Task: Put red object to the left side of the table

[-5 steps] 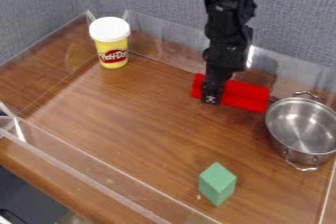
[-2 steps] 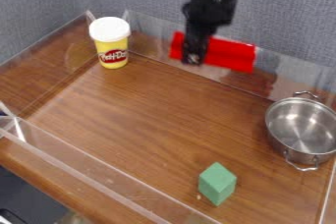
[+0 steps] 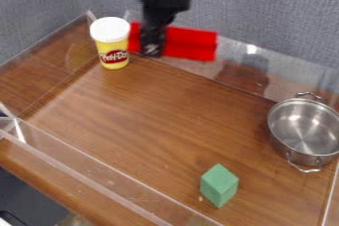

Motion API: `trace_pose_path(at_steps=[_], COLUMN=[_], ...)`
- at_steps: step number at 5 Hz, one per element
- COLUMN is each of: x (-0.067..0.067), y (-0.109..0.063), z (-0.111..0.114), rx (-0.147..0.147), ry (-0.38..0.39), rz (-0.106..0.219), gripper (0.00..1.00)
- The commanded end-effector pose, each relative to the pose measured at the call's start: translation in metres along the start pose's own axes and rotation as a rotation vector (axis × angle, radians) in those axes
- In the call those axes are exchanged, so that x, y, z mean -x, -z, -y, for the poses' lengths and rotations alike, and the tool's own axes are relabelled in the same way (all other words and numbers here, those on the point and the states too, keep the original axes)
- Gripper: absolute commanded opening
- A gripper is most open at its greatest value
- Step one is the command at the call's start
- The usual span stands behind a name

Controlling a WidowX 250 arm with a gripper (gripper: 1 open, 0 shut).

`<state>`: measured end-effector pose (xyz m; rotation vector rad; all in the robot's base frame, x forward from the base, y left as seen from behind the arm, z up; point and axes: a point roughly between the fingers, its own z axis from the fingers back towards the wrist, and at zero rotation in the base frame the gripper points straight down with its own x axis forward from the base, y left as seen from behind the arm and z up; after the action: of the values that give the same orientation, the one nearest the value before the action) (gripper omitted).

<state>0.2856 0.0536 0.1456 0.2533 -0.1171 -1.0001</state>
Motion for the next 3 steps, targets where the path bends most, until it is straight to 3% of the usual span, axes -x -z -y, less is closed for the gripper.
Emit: trace_pose_path(at_steps=[1,2,3], x=[0.023,0.035,0.038], y=[-0.010,0.002,0.014], z=[0.002,0.006,0.016], rx=[-0.034,-0.013,0.009], ry=[-0.034,-0.030,-0.006], rz=[0.008,-0.006,-0.018], gripper=[0.00,0.00,0.00])
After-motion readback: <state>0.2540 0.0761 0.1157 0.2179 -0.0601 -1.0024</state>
